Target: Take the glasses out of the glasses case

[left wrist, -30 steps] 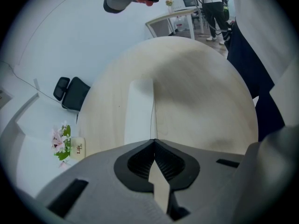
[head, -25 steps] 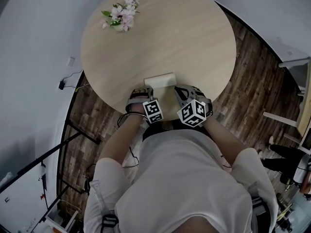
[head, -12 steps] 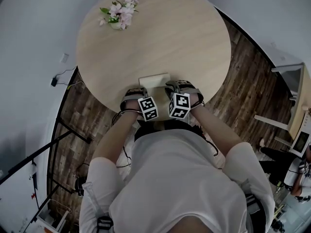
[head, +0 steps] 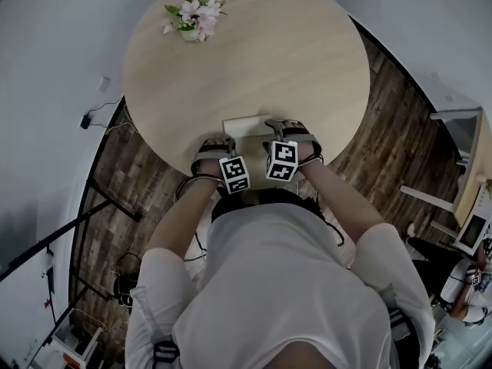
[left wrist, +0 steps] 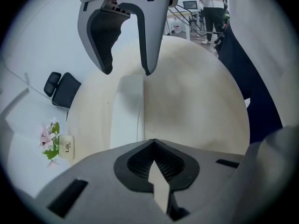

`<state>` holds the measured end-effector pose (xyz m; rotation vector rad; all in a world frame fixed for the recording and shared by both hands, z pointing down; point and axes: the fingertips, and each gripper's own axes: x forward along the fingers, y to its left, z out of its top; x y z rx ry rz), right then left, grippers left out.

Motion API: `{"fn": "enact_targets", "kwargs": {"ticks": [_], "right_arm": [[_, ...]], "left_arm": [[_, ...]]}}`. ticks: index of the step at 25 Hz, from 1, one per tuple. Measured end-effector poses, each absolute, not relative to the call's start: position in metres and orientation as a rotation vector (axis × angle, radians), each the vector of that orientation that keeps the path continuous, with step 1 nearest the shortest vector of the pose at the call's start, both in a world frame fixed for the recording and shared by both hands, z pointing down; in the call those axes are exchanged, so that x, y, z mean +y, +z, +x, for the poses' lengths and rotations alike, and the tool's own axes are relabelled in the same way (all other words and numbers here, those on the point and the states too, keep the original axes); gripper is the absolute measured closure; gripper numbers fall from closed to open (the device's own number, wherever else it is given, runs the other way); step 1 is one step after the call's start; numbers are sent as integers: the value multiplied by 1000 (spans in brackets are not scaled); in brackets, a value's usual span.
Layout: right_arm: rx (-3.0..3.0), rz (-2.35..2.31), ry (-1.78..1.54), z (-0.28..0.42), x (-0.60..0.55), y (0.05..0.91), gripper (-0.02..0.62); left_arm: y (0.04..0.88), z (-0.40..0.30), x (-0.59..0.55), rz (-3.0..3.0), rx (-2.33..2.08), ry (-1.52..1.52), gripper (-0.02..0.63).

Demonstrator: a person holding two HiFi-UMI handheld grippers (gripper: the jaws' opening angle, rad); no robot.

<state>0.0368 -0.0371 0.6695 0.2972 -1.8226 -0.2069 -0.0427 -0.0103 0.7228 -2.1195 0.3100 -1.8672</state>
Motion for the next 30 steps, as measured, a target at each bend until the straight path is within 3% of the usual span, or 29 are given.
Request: {"fn": "enact_targets", "kwargs": {"ticks": [30], "right_arm": [[-1715,109,-193,28,-67,713,327]], "left_arm": [[723,-43,-14,-2144,326,-1860,611]]}}
